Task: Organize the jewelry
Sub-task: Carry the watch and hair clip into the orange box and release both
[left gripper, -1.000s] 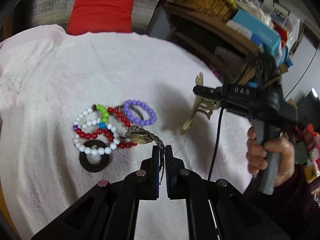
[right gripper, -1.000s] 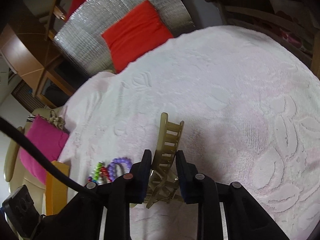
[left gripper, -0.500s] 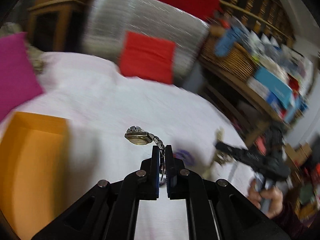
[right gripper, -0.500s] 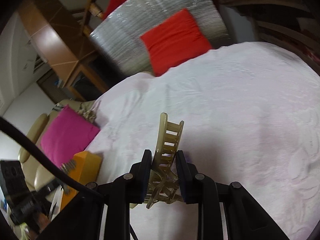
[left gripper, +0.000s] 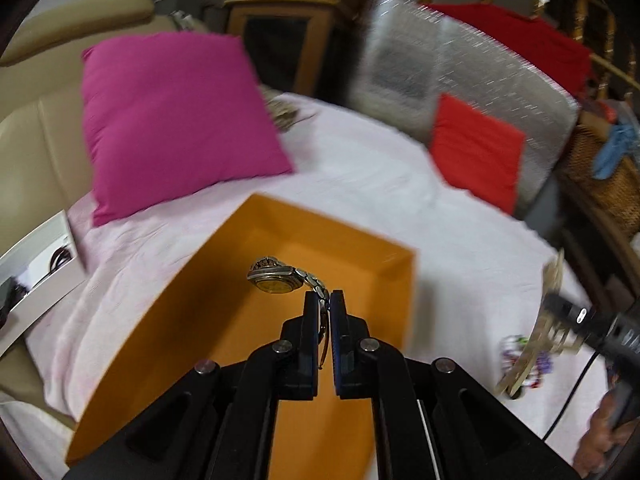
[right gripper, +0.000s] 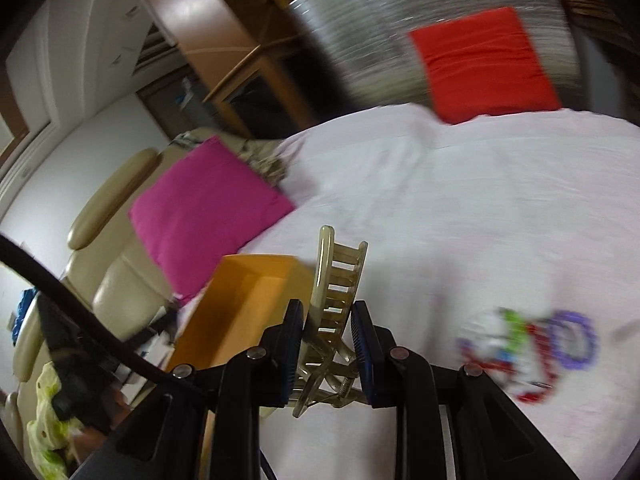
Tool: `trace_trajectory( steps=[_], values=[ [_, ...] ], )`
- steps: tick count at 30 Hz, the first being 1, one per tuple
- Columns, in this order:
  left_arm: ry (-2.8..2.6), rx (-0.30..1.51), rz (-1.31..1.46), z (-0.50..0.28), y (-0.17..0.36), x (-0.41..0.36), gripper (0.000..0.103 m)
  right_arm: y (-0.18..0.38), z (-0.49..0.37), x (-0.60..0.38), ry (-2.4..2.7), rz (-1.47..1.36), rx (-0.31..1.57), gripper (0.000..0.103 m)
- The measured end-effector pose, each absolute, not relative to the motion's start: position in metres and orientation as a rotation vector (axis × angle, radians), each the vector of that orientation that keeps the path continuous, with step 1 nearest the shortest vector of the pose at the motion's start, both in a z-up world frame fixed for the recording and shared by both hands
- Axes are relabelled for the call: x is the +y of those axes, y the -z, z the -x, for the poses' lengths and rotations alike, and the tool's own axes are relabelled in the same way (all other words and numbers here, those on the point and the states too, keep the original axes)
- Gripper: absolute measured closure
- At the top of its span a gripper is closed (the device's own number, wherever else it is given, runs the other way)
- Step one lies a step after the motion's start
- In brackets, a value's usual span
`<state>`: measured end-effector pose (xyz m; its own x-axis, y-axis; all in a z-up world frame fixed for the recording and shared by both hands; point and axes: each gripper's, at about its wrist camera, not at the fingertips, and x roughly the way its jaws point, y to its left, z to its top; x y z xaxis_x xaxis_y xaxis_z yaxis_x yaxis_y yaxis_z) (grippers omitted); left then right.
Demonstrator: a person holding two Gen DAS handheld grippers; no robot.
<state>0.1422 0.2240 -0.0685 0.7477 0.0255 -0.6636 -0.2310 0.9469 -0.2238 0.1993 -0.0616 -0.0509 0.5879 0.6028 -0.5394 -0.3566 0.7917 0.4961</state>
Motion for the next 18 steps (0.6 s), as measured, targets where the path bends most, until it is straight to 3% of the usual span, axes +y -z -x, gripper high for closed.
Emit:
trace_trajectory(
  steps=[9,18],
  values=[
    [-0.255,0.848,0.393,-0.149,0.107,0.269,0.097,0.05,-0.245,0.08,-0.65,-0.195,0.86,0.076],
    [-0.295,0.945,0.443,-0.152,0.13,0.292,0.097,0.101,-0.272,0.144,-0.661,-0.018,1.037,0.077]
  ],
)
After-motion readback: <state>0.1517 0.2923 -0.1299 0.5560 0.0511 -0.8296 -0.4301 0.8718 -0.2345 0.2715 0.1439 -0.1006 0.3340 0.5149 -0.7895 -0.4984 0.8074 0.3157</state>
